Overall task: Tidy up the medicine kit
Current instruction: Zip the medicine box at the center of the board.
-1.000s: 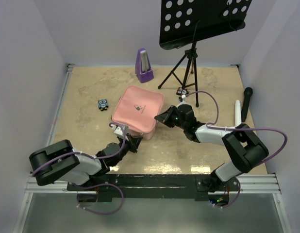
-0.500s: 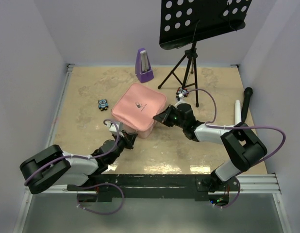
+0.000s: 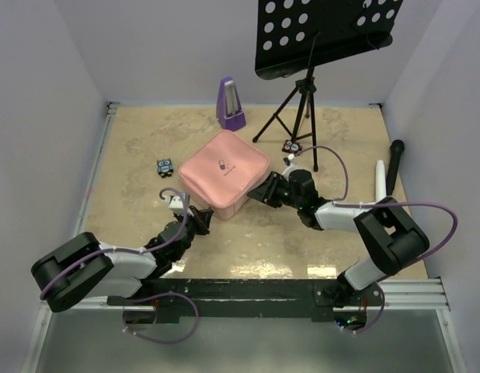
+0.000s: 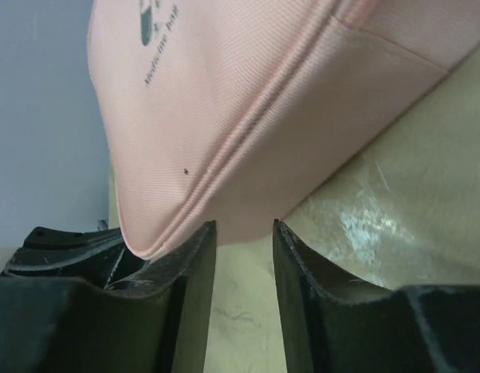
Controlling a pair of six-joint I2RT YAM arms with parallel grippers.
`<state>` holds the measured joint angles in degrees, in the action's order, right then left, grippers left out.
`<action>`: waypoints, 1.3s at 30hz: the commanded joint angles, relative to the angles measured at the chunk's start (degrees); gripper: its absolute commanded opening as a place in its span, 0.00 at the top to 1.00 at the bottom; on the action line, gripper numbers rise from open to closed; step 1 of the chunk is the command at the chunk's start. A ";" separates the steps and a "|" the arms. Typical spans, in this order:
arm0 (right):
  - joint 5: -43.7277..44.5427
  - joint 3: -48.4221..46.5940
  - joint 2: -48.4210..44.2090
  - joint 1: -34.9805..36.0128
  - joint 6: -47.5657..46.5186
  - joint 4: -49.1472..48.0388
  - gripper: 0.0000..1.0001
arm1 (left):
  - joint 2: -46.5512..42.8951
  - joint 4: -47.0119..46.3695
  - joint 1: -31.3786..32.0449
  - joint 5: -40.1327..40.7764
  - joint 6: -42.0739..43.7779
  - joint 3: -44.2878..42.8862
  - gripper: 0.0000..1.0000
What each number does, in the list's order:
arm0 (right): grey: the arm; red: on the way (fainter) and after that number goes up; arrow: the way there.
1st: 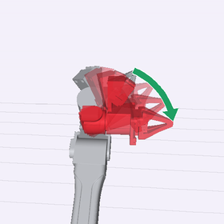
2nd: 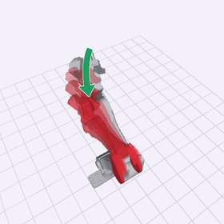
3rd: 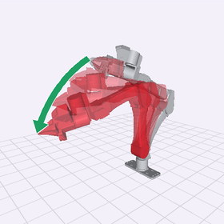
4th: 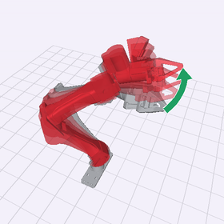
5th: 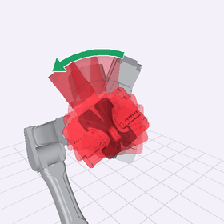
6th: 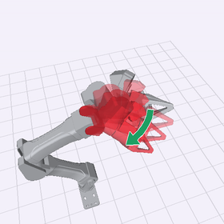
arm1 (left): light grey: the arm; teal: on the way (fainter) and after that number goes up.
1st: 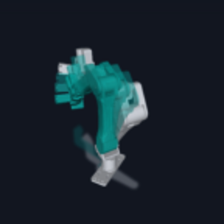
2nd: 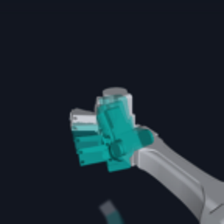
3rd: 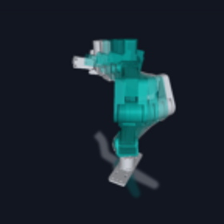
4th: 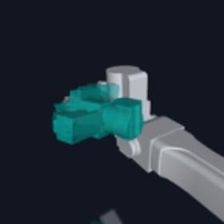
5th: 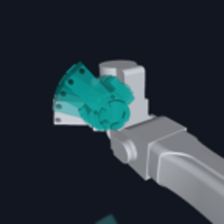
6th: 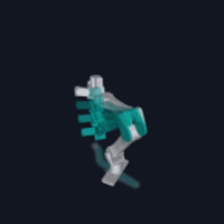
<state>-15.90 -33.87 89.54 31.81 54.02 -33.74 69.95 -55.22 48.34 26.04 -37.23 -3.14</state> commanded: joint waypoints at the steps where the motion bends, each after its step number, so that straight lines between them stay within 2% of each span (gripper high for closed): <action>1: -0.45 1.52 -4.36 1.32 0.47 2.70 0.54 | 2.64 -1.99 0.00 2.35 1.63 1.21 1.00; 3: -1.23 1.61 -5.86 2.11 1.17 3.41 0.42 | 3.96 -2.78 1.05 2.35 1.99 0.50 1.00; 5: -2.90 1.88 -6.74 2.90 2.05 3.24 0.37 | 5.36 -4.18 1.85 1.91 2.16 -0.38 1.00; 11: -4.05 1.00 -7.89 6.76 4.07 4.03 0.28 | 8.88 -6.74 5.01 1.56 2.16 -2.48 1.00; 17: -4.22 0.12 -5.96 9.06 5.48 4.30 0.25 | 10.03 -8.15 6.94 0.85 1.64 -3.72 1.00; 30: 0.34 0.74 -3.50 9.23 12.86 0.25 0.35 | 11.52 -9.64 11.16 0.24 1.37 -5.21 1.00; 39: 3.50 1.00 -1.38 9.32 14.53 0.95 0.53 | 11.17 -10.26 11.52 0.24 1.81 -5.04 1.00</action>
<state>-16.67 -32.01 87.42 40.86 66.74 -30.63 80.88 -62.54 58.63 28.91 -36.21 -6.98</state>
